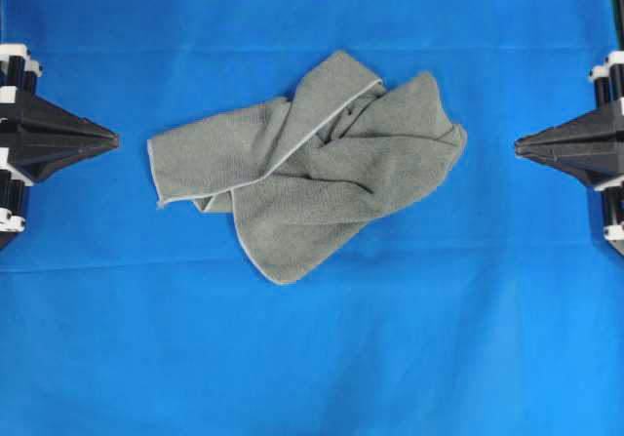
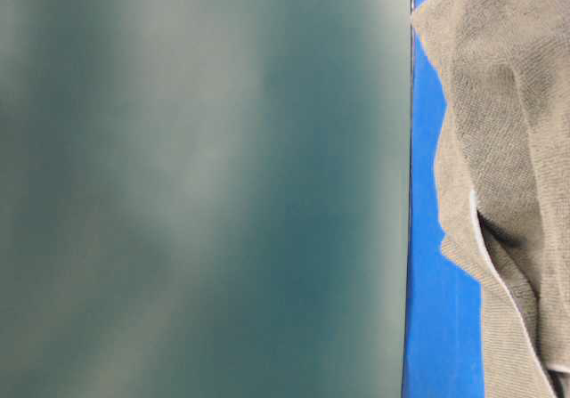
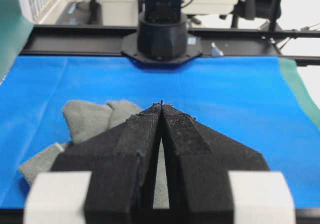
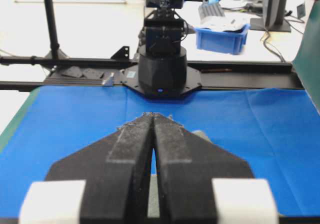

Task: Fold a large towel.
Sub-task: 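Move both grippers in and grasp opposite edges of the grey towel, then lift the towel with both grippers and shake it out in the air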

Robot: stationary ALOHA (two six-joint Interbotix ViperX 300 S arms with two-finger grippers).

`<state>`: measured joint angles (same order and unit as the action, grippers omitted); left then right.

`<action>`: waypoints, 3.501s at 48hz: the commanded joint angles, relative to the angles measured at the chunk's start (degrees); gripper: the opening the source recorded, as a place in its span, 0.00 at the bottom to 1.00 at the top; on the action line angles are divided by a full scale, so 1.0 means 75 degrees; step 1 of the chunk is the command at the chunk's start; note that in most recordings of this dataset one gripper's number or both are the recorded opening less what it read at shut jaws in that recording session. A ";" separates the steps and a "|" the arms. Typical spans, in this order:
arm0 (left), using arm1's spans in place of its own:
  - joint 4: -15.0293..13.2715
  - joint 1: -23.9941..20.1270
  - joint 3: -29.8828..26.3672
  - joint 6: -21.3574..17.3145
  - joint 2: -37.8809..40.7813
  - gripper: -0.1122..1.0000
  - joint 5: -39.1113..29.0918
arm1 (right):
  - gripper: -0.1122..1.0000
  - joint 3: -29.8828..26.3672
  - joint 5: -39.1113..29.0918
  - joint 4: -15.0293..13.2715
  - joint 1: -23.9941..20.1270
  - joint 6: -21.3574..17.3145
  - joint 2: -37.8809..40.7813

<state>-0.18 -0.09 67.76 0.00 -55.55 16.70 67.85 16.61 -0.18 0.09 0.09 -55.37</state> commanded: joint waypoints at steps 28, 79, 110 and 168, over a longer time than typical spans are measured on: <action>-0.0270 0.1289 0.0375 0.1383 0.0773 0.11 -0.2191 | 0.10 -0.2836 -0.1219 0.0047 -0.1383 -0.0281 0.4840; -0.0211 -0.0445 -0.0223 -0.0199 0.6785 0.77 -0.0551 | 0.65 -0.4570 -0.1113 0.0047 -0.1172 -0.0715 0.9340; -0.0211 -0.0703 -0.0750 -0.0398 0.6082 0.11 -0.2648 | 0.11 -0.4605 -0.1160 0.0000 -0.1500 -0.0680 0.8988; -0.0211 -0.2590 -0.3246 0.0281 0.1254 0.11 -0.2684 | 0.11 -0.3539 -0.3949 -0.0598 0.0188 -0.0703 0.1547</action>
<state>-1.76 -16.44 45.35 2.20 -46.49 -6.59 42.01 -11.51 -3.25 -2.99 -5.19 -40.87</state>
